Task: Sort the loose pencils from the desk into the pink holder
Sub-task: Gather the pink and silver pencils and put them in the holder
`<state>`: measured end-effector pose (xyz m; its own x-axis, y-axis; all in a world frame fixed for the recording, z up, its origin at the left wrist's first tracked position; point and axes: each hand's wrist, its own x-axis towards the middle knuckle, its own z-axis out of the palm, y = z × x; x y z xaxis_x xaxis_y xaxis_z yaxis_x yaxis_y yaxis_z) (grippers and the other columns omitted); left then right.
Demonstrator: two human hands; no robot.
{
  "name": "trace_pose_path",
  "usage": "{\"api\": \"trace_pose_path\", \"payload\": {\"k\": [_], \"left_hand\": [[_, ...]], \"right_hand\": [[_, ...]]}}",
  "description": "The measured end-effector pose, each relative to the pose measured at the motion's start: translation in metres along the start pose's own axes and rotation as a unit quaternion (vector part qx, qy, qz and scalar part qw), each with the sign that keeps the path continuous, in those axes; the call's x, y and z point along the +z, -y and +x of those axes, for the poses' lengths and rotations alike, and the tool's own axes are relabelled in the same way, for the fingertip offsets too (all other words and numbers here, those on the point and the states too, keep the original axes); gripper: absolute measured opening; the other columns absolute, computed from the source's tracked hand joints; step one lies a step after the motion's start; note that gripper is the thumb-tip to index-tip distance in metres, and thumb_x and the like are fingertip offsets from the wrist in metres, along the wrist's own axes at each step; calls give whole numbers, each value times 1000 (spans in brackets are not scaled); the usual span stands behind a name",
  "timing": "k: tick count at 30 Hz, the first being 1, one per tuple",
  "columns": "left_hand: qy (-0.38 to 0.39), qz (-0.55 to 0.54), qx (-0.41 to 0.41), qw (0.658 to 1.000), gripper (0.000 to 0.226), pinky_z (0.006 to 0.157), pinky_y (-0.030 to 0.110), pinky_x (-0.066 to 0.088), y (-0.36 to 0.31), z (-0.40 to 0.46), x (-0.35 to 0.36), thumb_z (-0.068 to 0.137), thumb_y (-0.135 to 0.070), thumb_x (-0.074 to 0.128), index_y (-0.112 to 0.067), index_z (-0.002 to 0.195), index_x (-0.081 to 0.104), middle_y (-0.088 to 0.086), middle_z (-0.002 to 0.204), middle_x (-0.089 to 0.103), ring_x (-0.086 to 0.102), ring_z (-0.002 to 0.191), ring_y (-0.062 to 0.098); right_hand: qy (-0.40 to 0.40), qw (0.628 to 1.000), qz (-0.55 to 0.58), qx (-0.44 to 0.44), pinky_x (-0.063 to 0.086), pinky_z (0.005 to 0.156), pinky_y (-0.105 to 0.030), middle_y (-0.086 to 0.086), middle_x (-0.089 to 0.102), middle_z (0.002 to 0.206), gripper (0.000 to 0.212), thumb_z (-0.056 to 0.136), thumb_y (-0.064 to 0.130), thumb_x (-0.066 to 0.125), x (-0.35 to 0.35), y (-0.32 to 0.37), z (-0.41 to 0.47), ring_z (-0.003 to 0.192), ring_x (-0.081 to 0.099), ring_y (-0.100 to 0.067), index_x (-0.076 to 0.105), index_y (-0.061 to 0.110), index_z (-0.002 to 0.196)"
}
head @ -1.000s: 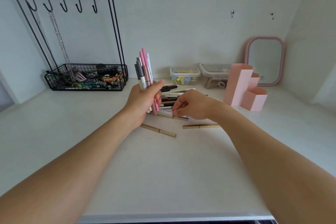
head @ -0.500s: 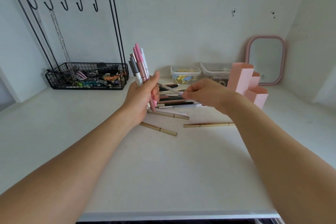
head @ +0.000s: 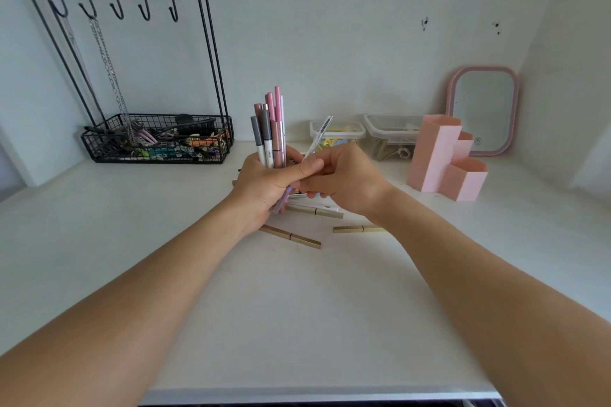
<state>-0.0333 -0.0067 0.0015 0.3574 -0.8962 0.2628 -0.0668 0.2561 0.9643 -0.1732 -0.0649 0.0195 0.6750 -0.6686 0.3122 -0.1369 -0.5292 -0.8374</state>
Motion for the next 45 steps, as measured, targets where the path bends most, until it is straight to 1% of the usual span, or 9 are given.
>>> {"api": "trace_pose_path", "payload": {"k": [4,9,16,19,24,30,34,40,45], "left_hand": [[-7,9,6,1000,22,41,19,46,-2,-3,5,84,-1,76,-6,71,59,23,63,62,65,51,29],[-18,-2,-11,1000,17,74,39,56,2,3,6,86,-22,73,-5,86,69,23,82,71,70,77,32],[-5,62,24,998,28,55,30,47,-3,-1,7,96,-20,62,-13,69,63,5,57,56,57,55,20],[40,172,87,980,22,51,36,53,-5,-6,13,97,-13,57,-9,76,63,14,59,59,61,55,28],[78,189,122,971,51,57,9,46,-7,-15,24,82,24,54,-25,95,54,-8,73,60,63,63,-10],[82,185,100,974,16,65,37,57,-1,-12,24,84,5,70,-1,98,66,26,82,71,70,76,35],[81,110,69,988,45,85,25,57,4,-10,18,73,-18,84,-10,113,66,8,101,76,73,95,18],[17,140,77,987,17,79,35,56,2,-7,10,89,-13,73,-15,106,70,2,92,71,66,85,11],[26,156,104,982,10,73,28,54,4,-9,7,89,-9,72,-15,97,72,3,87,69,63,79,9]], "right_hand": [[-19,1000,-10,1,39,56,-31,-7,65,58,15,75,14,84,-1,-3,2,57,52,-18,75,22,66],[-51,999,16,5,48,59,-27,-25,70,72,24,70,15,88,-2,-2,0,55,56,-16,75,-3,80],[-10,978,198,61,55,78,-33,-14,69,106,50,77,33,76,-11,11,-1,92,69,-25,61,8,118],[14,982,186,28,55,83,-52,-27,67,94,47,80,34,77,5,13,-4,81,66,-43,63,1,111],[-83,973,211,41,56,74,-28,-14,70,84,19,82,14,77,19,10,-4,82,70,-19,71,1,95],[-148,965,210,61,61,78,-42,-22,74,90,23,87,19,69,14,15,-4,84,73,-32,73,-3,90],[-189,937,284,74,61,70,-43,-8,70,71,19,90,19,65,-20,17,-1,70,69,-27,66,6,76],[-231,958,142,92,55,58,-29,-3,62,62,16,89,15,66,-40,-5,-7,58,63,-17,62,9,76],[-188,970,116,101,57,73,-53,-6,57,58,16,87,15,67,-26,-15,-12,54,56,-23,60,8,75]]}}
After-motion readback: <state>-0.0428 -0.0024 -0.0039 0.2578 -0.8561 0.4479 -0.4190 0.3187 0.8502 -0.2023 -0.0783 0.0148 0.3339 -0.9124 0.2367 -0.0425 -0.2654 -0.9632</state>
